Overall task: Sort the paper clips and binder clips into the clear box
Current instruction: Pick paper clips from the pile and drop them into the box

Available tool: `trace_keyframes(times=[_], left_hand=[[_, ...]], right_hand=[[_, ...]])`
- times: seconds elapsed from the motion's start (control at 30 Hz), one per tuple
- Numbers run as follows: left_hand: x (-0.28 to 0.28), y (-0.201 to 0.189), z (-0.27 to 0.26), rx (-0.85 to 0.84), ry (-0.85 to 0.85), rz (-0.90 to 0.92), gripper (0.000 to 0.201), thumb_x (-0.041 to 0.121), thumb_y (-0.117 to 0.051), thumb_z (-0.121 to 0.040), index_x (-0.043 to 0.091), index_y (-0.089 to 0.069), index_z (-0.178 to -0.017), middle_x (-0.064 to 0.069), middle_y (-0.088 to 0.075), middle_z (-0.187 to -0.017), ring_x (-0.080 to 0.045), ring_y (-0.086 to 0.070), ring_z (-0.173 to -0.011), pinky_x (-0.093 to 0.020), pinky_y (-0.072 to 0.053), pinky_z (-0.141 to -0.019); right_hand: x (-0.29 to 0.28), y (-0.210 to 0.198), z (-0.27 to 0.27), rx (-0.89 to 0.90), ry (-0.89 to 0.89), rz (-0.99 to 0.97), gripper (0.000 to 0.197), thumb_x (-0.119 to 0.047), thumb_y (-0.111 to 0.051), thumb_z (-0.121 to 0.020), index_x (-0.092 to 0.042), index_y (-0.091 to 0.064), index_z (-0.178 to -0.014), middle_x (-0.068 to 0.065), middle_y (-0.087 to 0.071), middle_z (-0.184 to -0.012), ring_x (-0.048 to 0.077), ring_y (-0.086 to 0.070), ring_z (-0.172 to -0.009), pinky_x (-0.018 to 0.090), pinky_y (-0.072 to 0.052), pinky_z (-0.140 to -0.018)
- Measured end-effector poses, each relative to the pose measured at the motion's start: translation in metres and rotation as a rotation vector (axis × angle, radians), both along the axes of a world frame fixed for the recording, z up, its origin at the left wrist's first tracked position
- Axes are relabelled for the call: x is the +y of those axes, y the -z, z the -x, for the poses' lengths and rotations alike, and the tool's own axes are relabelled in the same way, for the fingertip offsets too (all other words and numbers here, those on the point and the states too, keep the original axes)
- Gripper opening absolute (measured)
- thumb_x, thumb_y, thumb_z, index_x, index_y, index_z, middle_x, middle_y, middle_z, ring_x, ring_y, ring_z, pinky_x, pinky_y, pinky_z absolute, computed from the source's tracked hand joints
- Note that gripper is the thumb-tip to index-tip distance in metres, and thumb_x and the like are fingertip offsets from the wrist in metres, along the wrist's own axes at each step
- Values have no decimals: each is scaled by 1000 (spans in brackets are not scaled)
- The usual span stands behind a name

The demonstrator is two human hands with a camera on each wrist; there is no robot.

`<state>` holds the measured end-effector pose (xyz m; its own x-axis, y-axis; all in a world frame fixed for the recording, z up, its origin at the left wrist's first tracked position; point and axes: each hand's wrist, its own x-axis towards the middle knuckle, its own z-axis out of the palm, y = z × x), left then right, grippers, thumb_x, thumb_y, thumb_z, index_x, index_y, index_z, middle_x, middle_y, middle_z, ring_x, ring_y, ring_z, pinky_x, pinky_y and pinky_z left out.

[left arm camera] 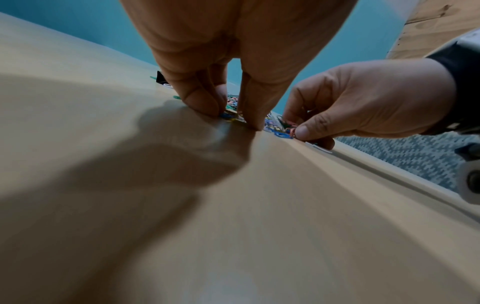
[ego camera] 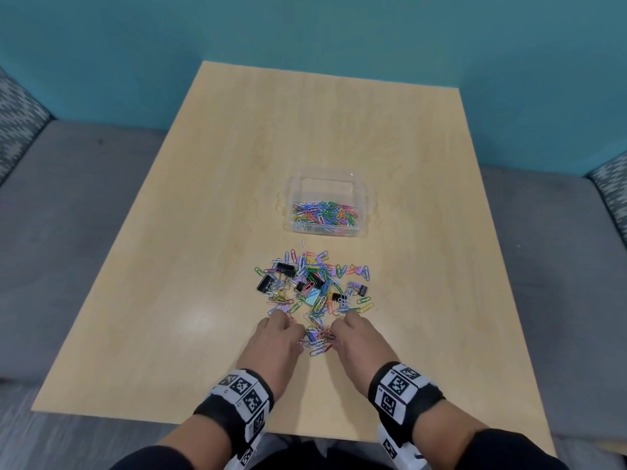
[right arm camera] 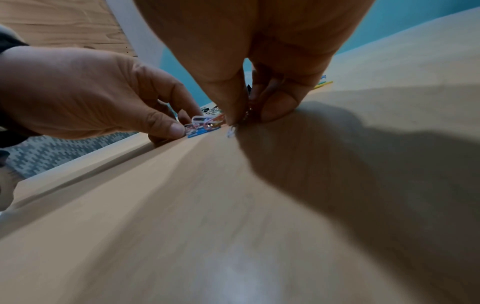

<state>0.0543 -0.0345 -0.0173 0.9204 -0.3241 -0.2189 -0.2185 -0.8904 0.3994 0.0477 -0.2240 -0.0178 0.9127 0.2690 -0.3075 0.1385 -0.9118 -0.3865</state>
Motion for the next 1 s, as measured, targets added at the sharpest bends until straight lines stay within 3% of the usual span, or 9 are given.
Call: trace_keyframes(times=[0.17,0.33,0.47,0.6,0.67,0.73,0.83,0.9,1.0], left_hand=[[1,-2,-4,-2,32,-14,25,13,-82,-61,17,-62,-75,-4,-56,-83,-27,-57,-63,-32,-46,-48],[3,1,-7,29,30,-33,26,10,-76,-66,21,-62,-84,-1,-55,-86,-25,-57,-65,-30,-46,-48],[4,0,-11,22,151,-157,42,1,-76,-51,23,-49,-75,2,-47,-77,-18,-48,-54,-24,-27,-41],[3,-9,-16,-2,218,-233,49,0,-77,-37,22,-52,-73,2,-48,-69,-17,-47,-47,-23,-21,-38],[2,-13,-17,5,240,-273,47,2,-78,-35,20,-55,-72,0,-49,-66,-19,-47,-44,-24,-23,-35],[3,-16,-19,12,252,-285,46,4,-79,-33,20,-56,-70,0,-50,-63,-19,-47,-41,-23,-25,-33],[6,-22,-23,45,236,-287,49,5,-81,-28,19,-55,-67,0,-49,-60,-18,-46,-39,-22,-22,-33],[6,-30,-26,46,223,-272,39,11,-83,-41,17,-58,-71,-2,-52,-63,-21,-50,-42,-24,-28,-35],[9,-35,-31,140,-24,-133,14,13,-55,-78,19,-58,-91,1,-54,-84,-27,-58,-74,-29,-39,-57]], right_hand=[[-4,6,-4,15,-54,48,29,0,-64,-73,-20,-47,-85,0,-41,-84,21,-40,-67,31,-38,-54],[-11,2,-8,-3,-79,74,23,-2,-59,-79,-21,-49,-87,-2,-35,-81,21,-38,-65,32,-38,-53],[-19,-5,-11,-16,-109,82,29,1,-57,-76,-19,-56,-98,3,-48,-85,22,-39,-67,32,-35,-53],[-26,-18,-17,-14,-112,84,36,3,-73,-55,-19,-53,-75,0,-48,-67,19,-40,-49,25,-24,-45],[-31,-18,-19,-40,-39,65,28,1,-71,-65,-18,-51,-72,-1,-47,-68,17,-35,-51,26,-27,-45],[-37,-17,-23,-15,66,35,9,-8,-54,-87,-16,-54,-82,-1,-50,-79,21,-46,-62,32,-40,-54],[-47,-22,-29,71,200,-108,13,-17,-47,-94,-19,-59,-90,-4,-55,-86,17,-54,-74,31,-42,-67],[-53,-24,-33,118,293,-211,13,-15,-52,-90,-22,-61,-85,-9,-57,-79,9,-52,-67,26,-39,-63],[-59,-31,-39,332,534,-478,18,-9,-56,-86,-20,-63,-74,-7,-54,-63,10,-45,-49,22,-39,-50]])
